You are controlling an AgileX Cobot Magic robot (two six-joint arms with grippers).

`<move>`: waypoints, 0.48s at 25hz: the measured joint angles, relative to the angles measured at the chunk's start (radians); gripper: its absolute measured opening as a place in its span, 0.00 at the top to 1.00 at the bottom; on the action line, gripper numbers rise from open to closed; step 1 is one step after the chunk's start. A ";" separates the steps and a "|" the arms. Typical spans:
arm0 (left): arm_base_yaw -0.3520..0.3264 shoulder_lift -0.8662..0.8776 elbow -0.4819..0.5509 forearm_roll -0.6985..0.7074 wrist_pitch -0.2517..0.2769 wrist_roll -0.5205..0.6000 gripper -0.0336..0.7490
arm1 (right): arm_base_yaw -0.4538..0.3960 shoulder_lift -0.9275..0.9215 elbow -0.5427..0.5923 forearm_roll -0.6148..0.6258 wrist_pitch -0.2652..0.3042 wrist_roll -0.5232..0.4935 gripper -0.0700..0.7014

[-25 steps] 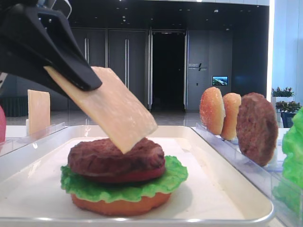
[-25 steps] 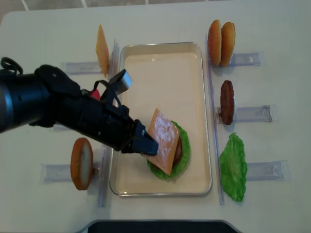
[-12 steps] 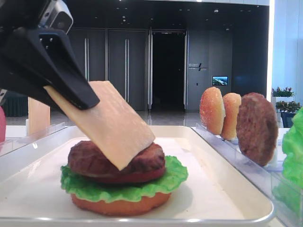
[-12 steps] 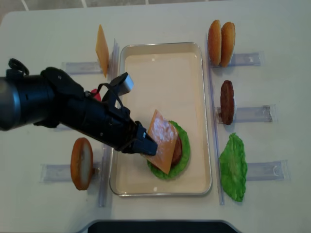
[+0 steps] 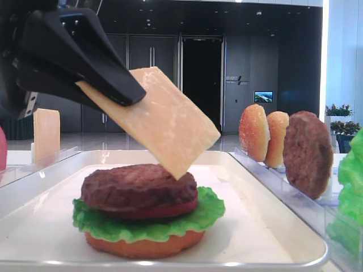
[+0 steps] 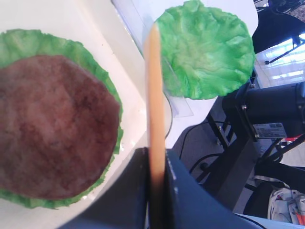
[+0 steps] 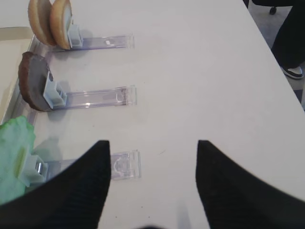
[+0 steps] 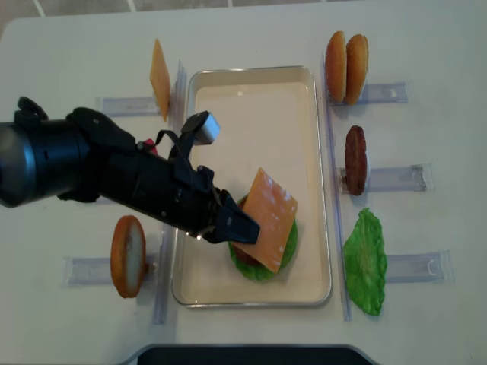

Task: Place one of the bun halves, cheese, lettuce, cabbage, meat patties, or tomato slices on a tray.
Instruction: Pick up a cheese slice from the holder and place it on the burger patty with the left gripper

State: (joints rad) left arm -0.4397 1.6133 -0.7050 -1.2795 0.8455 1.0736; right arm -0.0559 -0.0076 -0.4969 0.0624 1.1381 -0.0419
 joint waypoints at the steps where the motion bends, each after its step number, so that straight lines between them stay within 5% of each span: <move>1: 0.000 0.000 0.000 0.001 -0.002 0.001 0.91 | 0.000 0.000 0.000 0.000 0.000 0.000 0.38; 12: 0.000 0.001 0.000 0.017 -0.096 -0.004 0.91 | 0.000 0.000 0.000 0.000 0.000 0.000 0.38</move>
State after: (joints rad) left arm -0.4397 1.6143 -0.7050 -1.2627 0.7498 1.0694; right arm -0.0559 -0.0076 -0.4969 0.0624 1.1381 -0.0419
